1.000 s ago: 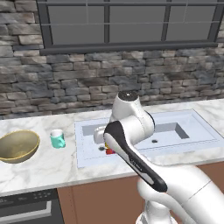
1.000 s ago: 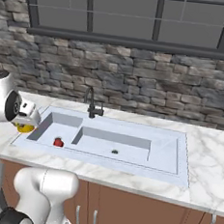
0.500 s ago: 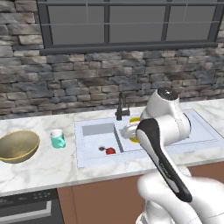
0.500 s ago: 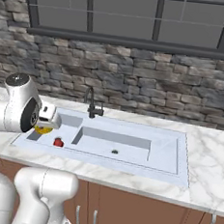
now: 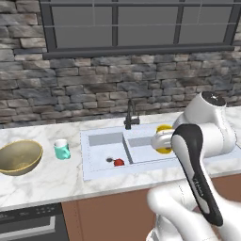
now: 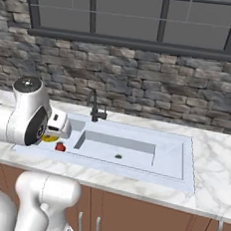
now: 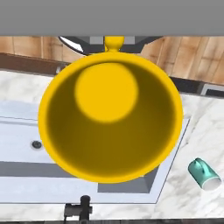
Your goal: Clear the mugs and bowl far away from the sink.
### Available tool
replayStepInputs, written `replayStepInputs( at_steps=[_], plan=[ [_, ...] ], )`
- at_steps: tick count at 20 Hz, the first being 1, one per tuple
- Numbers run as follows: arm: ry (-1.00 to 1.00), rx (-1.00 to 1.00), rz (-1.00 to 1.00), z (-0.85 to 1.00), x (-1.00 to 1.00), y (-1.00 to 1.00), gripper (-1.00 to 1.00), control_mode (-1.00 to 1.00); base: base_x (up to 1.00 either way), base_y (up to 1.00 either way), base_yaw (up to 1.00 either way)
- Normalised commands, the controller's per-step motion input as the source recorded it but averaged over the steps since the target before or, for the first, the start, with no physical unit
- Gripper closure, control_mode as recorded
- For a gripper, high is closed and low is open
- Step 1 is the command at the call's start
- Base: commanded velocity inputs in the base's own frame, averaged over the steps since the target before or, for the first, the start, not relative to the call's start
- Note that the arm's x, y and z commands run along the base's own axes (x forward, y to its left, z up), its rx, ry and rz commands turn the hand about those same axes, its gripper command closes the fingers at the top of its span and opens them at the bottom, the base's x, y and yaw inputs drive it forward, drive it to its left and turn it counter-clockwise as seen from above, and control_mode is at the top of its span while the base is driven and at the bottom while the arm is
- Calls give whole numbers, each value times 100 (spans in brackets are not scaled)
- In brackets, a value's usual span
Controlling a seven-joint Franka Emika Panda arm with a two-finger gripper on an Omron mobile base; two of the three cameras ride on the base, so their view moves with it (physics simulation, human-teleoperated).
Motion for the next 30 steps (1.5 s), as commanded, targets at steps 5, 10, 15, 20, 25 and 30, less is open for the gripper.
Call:
replayStepInputs(
  at_steps=[5, 10, 15, 20, 25, 30],
  plan=[
    [0, -1, -6, 60, -44, -10, 100, -100, 0, 0, 0],
    [1, 0, -5, 50, -52, -13, 100, -100, 0, 0, 0],
    [0, 0, 0, 20, -59, 1, 100, 100, -20, 4, 0],
    [0, 0, 0, 0, 0, 0, 100, 100, -88, 42, 30],
    [0, 0, 0, 0, 0, 0, 100, 100, -2, 18, 88],
    [0, 0, 0, 0, 0, 0, 100, 100, 0, 0, 93]
  ],
)
